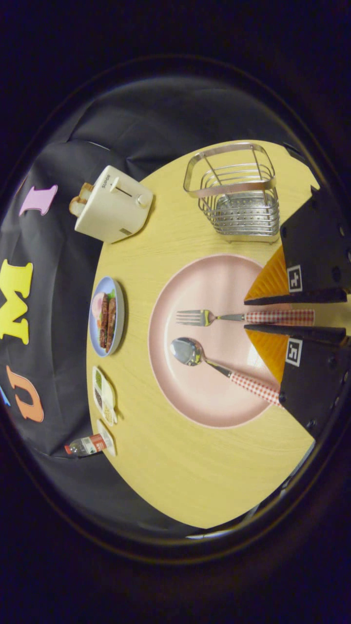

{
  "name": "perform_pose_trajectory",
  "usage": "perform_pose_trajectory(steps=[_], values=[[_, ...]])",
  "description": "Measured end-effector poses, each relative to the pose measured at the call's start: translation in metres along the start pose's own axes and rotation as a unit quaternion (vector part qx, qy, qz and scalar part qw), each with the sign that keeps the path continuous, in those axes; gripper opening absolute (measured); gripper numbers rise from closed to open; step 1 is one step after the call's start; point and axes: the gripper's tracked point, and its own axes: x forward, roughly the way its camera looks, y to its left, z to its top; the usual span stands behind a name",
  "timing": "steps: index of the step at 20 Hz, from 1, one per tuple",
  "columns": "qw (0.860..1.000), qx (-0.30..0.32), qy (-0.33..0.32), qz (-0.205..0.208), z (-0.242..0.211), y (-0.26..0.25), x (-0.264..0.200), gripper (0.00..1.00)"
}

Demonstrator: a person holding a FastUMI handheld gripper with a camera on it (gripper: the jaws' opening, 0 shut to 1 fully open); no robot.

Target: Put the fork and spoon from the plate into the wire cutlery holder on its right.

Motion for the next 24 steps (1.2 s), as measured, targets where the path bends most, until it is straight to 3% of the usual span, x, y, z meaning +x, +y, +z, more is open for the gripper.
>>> perform_pose_trajectory(steps=[2,3,4,10,18,21,24], values=[[1.000,0.004,0.009,0.008,-0.003,0.003,0.006,0.19],[1.000,0.002,0.014,-0.007,-0.004,-0.002,0.006,0.19],[1.000,0.003,0.014,-0.006,-0.001,-0.003,0.002,0.07],[0.997,0.057,0.044,0.036,0.009,-0.005,-0.032,0.07],[0.992,0.082,0.092,0.037,0.051,-0.070,-0.123,0.07],[0.986,0.103,0.127,0.030,0.050,-0.106,-0.147,0.07],[0.971,0.130,0.195,0.046,0.034,-0.126,-0.160,0.07]])
